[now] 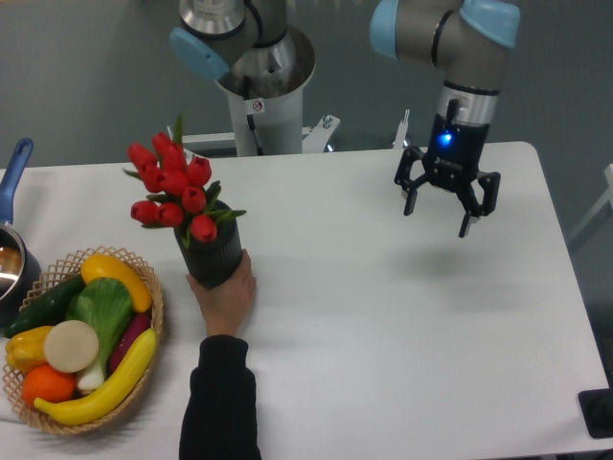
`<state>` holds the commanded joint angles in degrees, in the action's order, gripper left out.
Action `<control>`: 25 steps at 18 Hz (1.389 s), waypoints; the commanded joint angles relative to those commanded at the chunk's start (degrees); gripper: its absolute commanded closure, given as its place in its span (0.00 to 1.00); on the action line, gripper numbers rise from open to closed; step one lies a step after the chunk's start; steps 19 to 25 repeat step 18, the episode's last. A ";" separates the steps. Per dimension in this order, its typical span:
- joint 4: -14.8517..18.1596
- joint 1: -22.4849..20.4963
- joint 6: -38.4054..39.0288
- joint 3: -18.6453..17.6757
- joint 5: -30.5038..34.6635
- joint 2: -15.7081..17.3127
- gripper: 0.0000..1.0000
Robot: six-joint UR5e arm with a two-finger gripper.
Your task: Insert the flowers into the vase
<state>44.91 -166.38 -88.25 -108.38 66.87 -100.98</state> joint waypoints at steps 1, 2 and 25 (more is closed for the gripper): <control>1.23 0.88 0.09 1.49 1.84 -0.70 0.00; 3.24 1.93 0.09 3.25 4.21 -1.67 0.00; 13.10 8.01 1.59 16.80 17.59 -9.23 0.00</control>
